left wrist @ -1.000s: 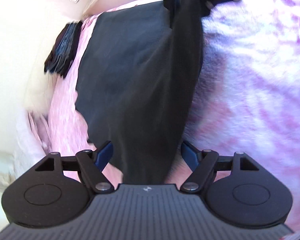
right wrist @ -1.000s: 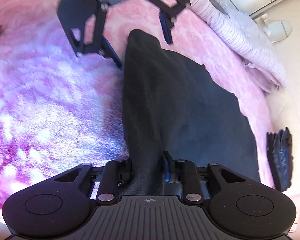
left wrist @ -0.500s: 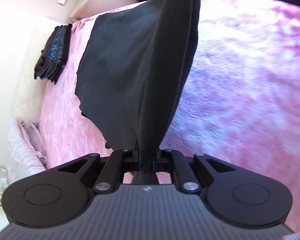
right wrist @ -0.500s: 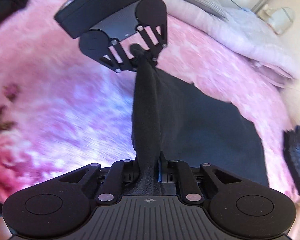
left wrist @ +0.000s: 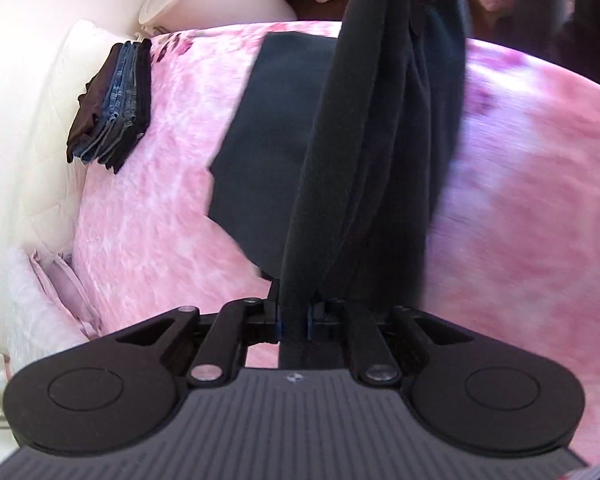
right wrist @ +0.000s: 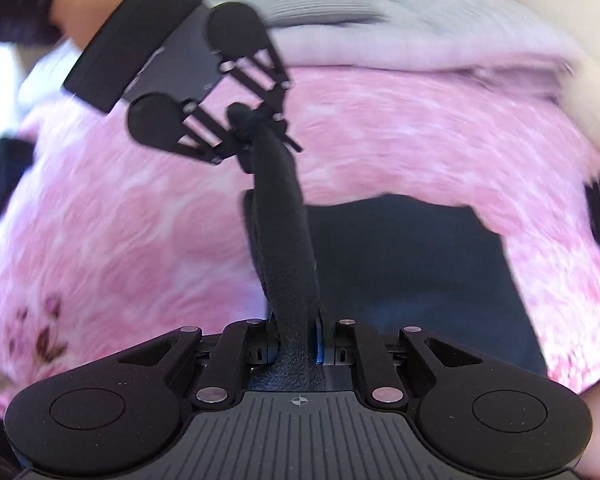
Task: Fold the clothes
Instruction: 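Grasp the strip end with the right gripper while the left gripper grasps beside it, lifting, then fold the lifted strip end over onto the sweatshirt with both grippers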
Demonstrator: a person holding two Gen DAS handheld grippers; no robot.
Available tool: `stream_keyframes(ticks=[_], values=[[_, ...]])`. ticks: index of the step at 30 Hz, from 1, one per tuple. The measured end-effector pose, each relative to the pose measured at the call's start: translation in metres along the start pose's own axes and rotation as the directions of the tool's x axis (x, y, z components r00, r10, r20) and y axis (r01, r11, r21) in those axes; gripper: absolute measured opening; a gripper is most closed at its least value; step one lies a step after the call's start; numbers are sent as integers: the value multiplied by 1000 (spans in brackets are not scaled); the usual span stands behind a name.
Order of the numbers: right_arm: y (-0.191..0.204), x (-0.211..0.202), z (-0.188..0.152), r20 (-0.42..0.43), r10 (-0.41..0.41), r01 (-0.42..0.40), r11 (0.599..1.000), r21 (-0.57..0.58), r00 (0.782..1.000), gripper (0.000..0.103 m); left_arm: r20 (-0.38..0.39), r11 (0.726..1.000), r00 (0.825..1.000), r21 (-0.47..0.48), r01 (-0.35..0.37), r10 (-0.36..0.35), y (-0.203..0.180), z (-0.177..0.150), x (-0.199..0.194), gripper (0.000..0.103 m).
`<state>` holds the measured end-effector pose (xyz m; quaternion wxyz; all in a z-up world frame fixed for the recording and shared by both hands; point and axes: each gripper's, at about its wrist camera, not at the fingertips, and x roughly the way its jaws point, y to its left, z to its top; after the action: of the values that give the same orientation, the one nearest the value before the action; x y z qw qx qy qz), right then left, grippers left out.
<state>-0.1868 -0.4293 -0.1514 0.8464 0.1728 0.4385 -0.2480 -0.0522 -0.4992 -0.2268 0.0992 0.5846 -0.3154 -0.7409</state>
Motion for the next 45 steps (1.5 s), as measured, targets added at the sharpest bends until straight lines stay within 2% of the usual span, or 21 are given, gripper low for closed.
stream_keyframes(ticks=[3, 7, 13, 15, 19, 21, 24, 26, 28, 29, 31, 32, 33, 35, 36, 37, 40, 41, 42, 43, 45], values=[[-75, 5, 0, 6, 47, -48, 993, 107, 999, 12, 0, 999, 999, 10, 38, -38, 47, 29, 41, 9], [-166, 22, -11, -3, 118, -113, 960, 255, 993, 12, -9, 992, 992, 18, 124, -123, 91, 64, 108, 9], [-255, 64, -37, -21, 196, -166, 878, 449, 980, 12, -40, 965, 965, 34, 260, -258, 120, 89, 191, 11], [-276, 75, -45, -10, 225, -190, 847, 496, 974, 13, -48, 955, 954, 16, 296, -295, 127, 90, 211, 12], [-301, 90, -56, 3, 247, -209, 813, 543, 969, 13, -57, 942, 940, -41, 334, -336, 139, 85, 238, 18], [-310, 94, -63, 14, 245, -209, 796, 568, 969, 13, -48, 935, 937, -101, 340, -346, 147, 82, 245, 34], [-317, 82, -75, 68, 183, -184, 753, 632, 981, 13, -30, 912, 938, -246, 327, -345, 167, 70, 248, 38], [-317, 65, -84, 106, 100, -145, 724, 674, 989, 13, -29, 897, 953, -347, 274, -302, 180, 57, 244, 37], [-315, 48, -92, 120, 12, -97, 678, 729, 993, 14, -30, 863, 960, -448, 234, -277, 191, 41, 236, 36], [-314, 40, -98, 124, -22, -80, 647, 758, 992, 16, -23, 833, 962, -506, 225, -273, 196, 32, 231, 36], [-308, 27, -109, 147, -63, -84, 577, 812, 987, 36, 16, 742, 956, -627, 237, -292, 201, 16, 222, 34], [-304, 21, -115, 168, -76, -101, 544, 833, 983, 55, 45, 687, 951, -682, 252, -304, 203, 8, 219, 34], [-299, 17, -120, 188, -87, -117, 515, 849, 978, 66, 71, 631, 947, -729, 264, -313, 202, 2, 217, 34], [-290, 16, -123, 205, -99, -135, 476, 869, 974, 66, 110, 551, 936, -783, 289, -334, 197, -1, 218, 34], [-286, 18, -124, 208, -102, -137, 471, 871, 973, 66, 120, 530, 932, -795, 297, -342, 194, -1, 219, 34], [-283, 20, -125, 209, -103, -136, 475, 869, 973, 66, 129, 512, 928, -803, 304, -349, 191, 0, 221, 34], [-274, 26, -126, 210, -109, -133, 487, 863, 972, 66, 131, 517, 917, -792, 325, -377, 178, 9, 229, 34], [-272, 30, -125, 195, -111, -116, 495, 861, 975, 53, 130, 519, 914, -788, 331, -385, 174, 11, 232, 34], [-273, 34, -124, 168, -106, -93, 503, 859, 980, 21, 120, 529, 914, -783, 327, -388, 171, 14, 236, 33], [-277, 35, -124, 149, -106, -76, 507, 859, 983, 15, 112, 538, 914, -778, 325, -389, 169, 15, 239, 33], [-287, 35, -126, 161, -123, -77, 507, 858, 979, 14, 103, 541, 919, -782, 311, -379, 168, 16, 244, 35]])
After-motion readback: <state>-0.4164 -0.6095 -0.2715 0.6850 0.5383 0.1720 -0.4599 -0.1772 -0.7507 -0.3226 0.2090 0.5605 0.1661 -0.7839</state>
